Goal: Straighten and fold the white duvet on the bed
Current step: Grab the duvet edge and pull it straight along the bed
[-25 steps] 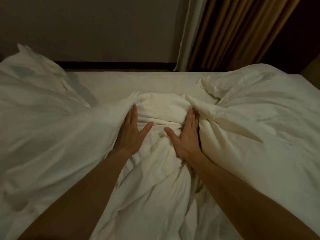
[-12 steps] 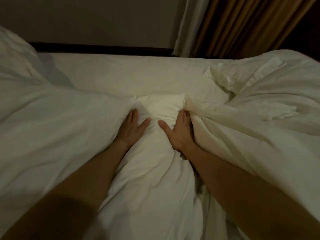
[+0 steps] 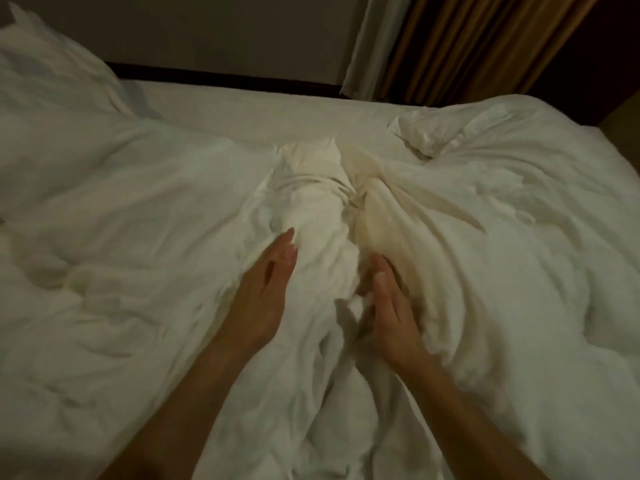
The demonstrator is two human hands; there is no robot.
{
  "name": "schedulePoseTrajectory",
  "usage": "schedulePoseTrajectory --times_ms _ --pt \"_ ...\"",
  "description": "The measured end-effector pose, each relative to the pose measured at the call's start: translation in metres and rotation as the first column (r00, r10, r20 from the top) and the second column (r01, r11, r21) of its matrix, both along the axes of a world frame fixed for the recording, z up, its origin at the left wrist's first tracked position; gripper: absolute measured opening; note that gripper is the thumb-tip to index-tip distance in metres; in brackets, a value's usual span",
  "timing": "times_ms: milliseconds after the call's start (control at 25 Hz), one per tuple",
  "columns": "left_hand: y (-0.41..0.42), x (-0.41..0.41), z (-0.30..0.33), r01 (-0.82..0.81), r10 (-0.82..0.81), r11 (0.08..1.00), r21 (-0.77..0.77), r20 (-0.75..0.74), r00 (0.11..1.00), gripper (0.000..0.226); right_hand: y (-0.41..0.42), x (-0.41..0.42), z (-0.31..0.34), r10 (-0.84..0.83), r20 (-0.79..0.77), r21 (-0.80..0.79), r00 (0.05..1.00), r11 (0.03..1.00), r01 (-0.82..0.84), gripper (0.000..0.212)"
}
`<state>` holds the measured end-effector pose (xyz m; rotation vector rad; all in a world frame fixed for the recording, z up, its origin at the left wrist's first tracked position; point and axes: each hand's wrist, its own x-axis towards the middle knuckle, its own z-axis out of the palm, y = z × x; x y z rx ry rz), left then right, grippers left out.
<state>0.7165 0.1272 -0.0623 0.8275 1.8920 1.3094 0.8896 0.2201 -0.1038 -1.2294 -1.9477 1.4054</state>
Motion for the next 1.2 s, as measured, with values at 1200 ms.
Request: schedulePoseTrajectory --times_ms 1200 --pt "-0.199 0.38 -0.071 -0.579 0.541 0.736 -0.352 0.819 0.189 0.093 -0.235 0.258 -0.016 -0.51 0.002 -0.391 0.86 0.792 0.47 0.024"
